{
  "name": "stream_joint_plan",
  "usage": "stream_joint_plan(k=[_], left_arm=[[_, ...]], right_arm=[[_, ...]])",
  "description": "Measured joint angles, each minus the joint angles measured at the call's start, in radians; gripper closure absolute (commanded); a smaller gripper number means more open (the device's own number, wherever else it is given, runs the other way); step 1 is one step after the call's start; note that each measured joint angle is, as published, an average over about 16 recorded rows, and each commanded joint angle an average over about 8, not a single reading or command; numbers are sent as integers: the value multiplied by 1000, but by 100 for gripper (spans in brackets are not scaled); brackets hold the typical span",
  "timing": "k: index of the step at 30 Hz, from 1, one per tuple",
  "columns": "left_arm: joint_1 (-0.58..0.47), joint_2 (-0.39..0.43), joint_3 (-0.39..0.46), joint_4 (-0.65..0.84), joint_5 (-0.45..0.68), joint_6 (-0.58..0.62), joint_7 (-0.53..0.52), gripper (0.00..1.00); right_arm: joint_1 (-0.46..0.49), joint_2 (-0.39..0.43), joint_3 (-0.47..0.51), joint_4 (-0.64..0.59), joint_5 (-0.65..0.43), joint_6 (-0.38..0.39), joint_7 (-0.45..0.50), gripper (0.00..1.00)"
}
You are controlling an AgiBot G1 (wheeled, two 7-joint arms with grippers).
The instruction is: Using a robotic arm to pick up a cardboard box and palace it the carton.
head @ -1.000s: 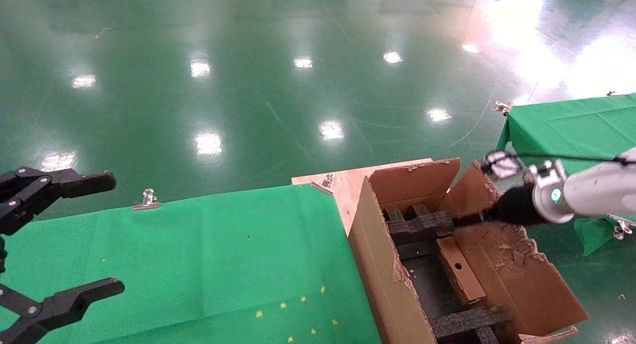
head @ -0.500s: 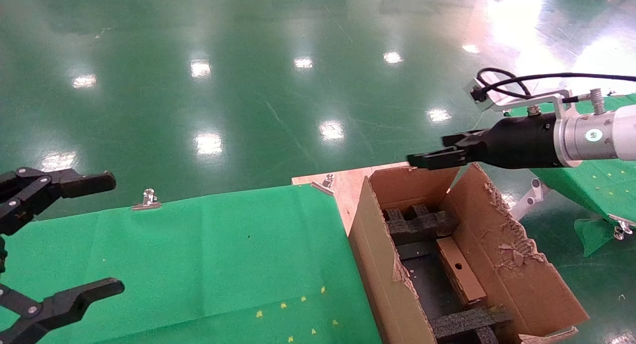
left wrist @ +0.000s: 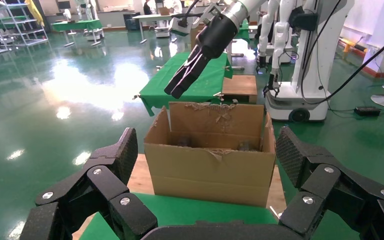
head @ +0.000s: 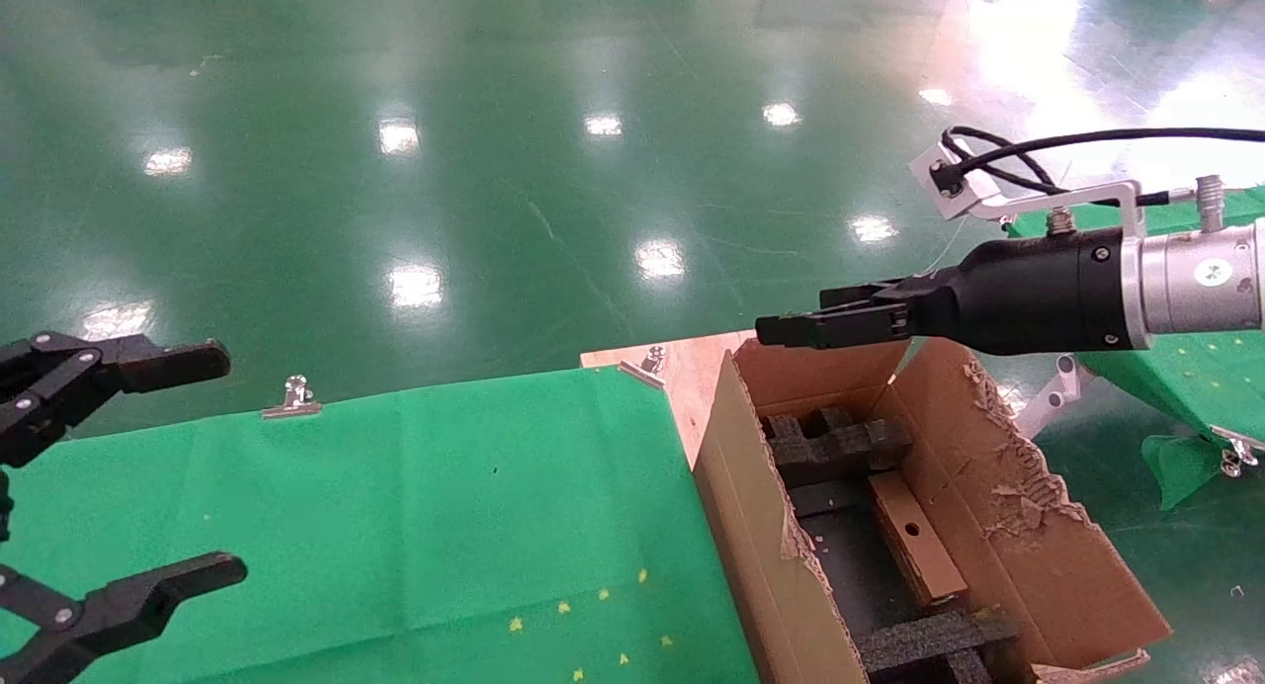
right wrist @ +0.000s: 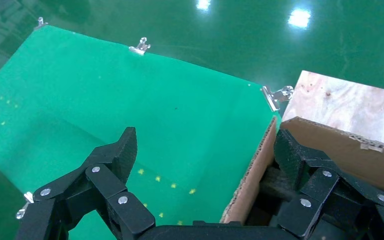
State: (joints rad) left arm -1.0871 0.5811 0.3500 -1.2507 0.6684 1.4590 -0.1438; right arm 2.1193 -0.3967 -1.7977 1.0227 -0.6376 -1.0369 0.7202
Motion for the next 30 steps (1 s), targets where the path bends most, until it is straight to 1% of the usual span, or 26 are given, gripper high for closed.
stream_joint_plan(k=[5,9,30], left_arm=[[0,0,0,0,0,0,0,0],[0,0,0,0,0,0,0,0],[0,0,0,0,0,0,0,0]], right_arm=[[-41,-11,57,6,-6,-12,-20,0],[-93,-22,132,19,-12,-34,-46,0],[-460,-96,666,113,-43,-198,-234,0]])
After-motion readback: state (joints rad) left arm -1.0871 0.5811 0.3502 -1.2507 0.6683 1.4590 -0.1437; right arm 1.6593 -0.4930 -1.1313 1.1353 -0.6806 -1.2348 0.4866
